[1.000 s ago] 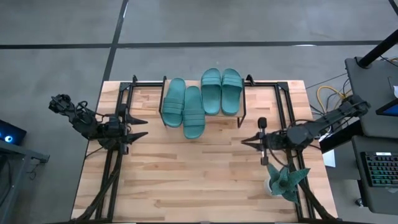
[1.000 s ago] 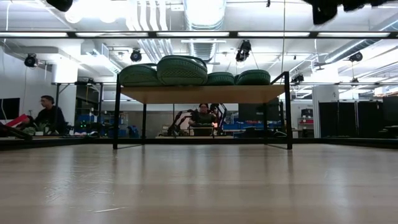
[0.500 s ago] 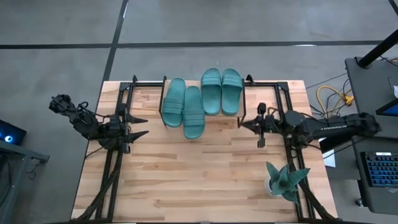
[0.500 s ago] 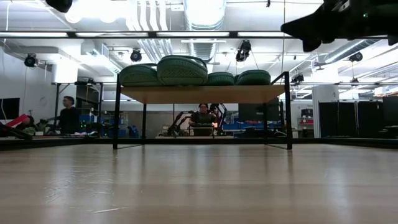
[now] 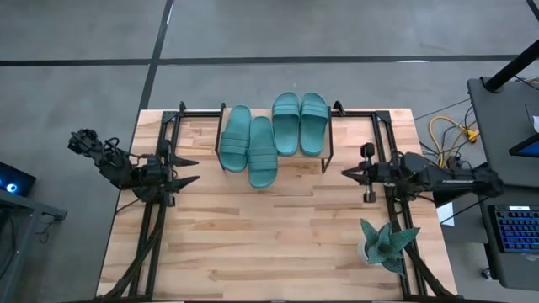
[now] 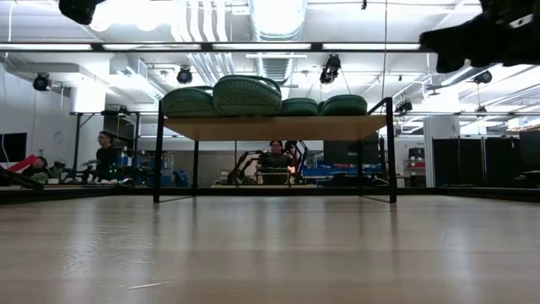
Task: Pick and place slides into the shelf
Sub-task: Return to Home Position
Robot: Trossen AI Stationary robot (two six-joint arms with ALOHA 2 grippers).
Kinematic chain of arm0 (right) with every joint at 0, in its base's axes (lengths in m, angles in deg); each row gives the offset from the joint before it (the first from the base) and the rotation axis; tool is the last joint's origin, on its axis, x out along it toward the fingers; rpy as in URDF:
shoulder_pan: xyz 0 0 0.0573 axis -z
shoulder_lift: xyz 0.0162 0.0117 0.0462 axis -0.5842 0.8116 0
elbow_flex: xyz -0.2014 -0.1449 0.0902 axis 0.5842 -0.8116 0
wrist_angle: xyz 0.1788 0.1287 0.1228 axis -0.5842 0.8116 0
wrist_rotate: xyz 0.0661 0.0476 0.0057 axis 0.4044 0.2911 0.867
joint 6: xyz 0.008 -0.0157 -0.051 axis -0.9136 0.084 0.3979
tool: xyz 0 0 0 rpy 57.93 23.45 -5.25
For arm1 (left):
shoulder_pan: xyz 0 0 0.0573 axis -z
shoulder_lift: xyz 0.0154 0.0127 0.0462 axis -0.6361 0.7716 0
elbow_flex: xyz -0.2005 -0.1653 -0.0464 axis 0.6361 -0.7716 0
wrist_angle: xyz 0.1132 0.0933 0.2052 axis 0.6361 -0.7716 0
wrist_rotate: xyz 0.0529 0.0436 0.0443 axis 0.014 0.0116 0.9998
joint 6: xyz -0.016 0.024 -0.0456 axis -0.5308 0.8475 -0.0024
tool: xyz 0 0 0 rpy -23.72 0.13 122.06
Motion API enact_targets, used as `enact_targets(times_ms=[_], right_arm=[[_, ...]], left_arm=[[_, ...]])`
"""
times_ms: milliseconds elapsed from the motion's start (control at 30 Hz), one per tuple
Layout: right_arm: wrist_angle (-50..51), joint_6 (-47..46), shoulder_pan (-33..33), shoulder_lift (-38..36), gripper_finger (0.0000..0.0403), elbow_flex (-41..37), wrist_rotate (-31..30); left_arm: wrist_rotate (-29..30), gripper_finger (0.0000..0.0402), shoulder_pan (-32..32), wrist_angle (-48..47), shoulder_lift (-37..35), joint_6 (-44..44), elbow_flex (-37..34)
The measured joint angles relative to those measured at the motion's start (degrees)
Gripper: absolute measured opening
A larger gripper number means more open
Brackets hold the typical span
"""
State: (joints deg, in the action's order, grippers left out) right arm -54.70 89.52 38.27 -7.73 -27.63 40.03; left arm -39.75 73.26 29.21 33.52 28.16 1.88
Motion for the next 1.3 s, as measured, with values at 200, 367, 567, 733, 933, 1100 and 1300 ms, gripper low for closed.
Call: enact_targets(times_ms=[200,367,567,733,933,1100,1300], right_arm=[[10.40,-3.22,0.01,-10.69,0.0008,1.61,-0.07],[12.86,-6.34,0.07,-11.48,0.0008,0.80,-2.08],[12.43,-8.11,0.01,-11.05,0.0009,-2.04,-2.16],[11.05,-9.75,0.01,-12.27,0.0009,-6.38,-3.59],[9.62,-9.68,0.01,-11.56,0.0009,-6.80,-4.63],[9.36,-9.66,0.01,-11.44,0.0009,-6.80,-4.65],[9.44,-9.01,0.01,-11.42,0.0009,-6.88,-4.61]], left_arm=[[0.00,0.0178,0.01,-0.07,-0.26,0.27,-0.49],[0.00,0.0178,0.02,-0.61,-0.05,0.34,-0.66],[-0.33,0.0178,0.00,0.27,0.72,0.54,-2.15],[-0.79,0.0178,0.02,6.08,1.58,3.05,-9.46],[-9.72,0.0178,-0.12,26.33,0.44,5.94,-21.53],[-10.58,0.0178,-2.59,36.65,-1.09,11.13,-26.59],[-18.54,0.0178,-11.33,37.43,-2.57,13.07,-25.34]])
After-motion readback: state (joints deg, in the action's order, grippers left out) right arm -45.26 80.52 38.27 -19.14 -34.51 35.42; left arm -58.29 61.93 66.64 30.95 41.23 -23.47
